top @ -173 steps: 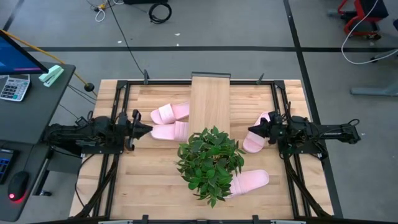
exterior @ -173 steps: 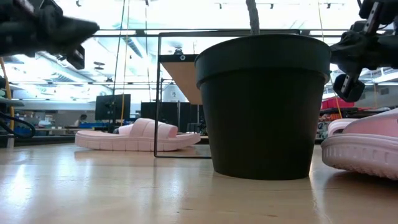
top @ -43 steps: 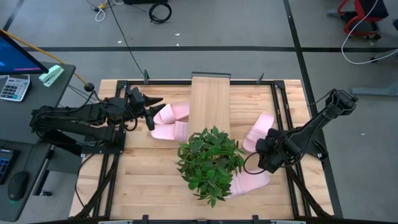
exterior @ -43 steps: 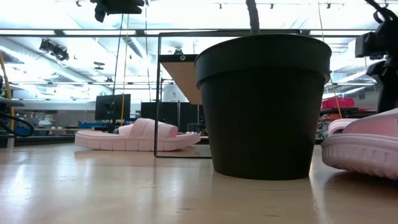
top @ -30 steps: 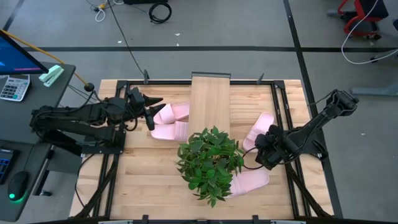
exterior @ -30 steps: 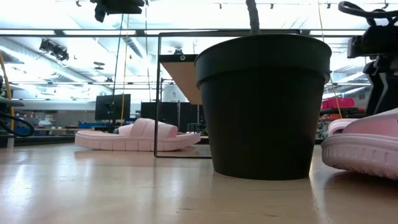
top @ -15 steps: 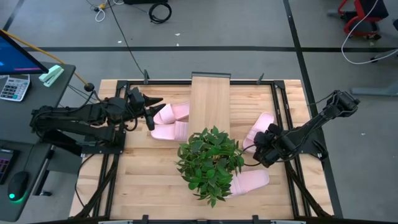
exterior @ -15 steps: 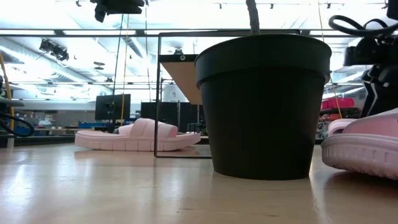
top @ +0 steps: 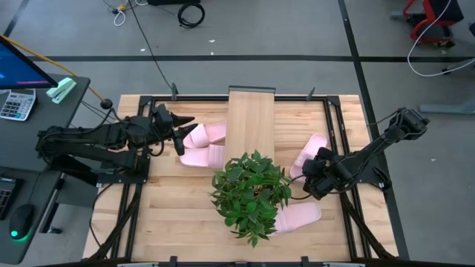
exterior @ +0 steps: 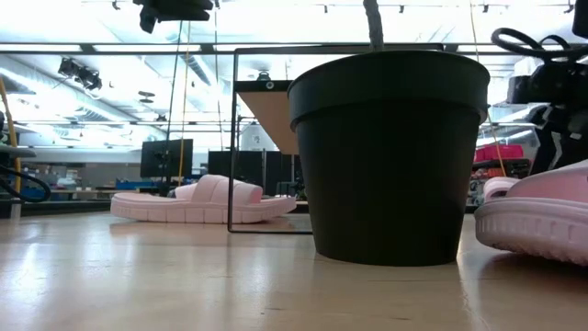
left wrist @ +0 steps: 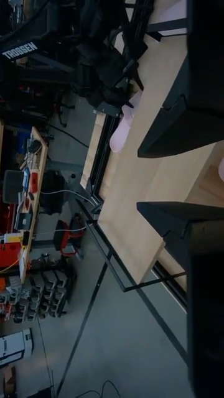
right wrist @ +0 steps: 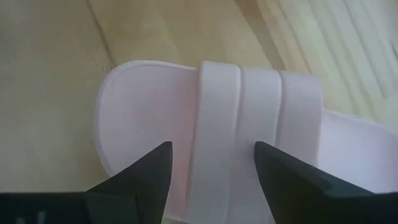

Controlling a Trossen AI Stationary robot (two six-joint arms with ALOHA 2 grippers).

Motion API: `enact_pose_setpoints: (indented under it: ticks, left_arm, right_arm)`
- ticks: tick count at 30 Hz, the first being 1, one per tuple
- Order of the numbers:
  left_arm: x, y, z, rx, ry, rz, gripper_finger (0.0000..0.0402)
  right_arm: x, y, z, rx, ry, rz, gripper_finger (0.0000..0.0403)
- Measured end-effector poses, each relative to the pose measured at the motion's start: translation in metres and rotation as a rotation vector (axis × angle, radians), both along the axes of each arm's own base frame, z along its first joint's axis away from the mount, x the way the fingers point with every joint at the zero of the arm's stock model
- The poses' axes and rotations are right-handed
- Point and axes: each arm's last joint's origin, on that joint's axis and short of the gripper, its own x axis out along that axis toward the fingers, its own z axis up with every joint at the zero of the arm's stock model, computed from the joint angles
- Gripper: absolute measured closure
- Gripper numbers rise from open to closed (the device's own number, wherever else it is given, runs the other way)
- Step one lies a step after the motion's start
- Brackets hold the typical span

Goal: Pick and place slides into the shelf
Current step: Put the pink slide on the shelf

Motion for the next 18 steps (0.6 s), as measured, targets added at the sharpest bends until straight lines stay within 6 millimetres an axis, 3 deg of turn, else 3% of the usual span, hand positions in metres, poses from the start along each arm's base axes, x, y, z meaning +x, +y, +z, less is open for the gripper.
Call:
enact_pose_setpoints:
  ticks: [18]
  left_arm:
    - [0.000,0.000,-0.001,-0.002,0.012,0.001,0.0280]
  right_arm:
    - [0.011,0.006,-0.022,-0.138,0.154,0.019,0.0181]
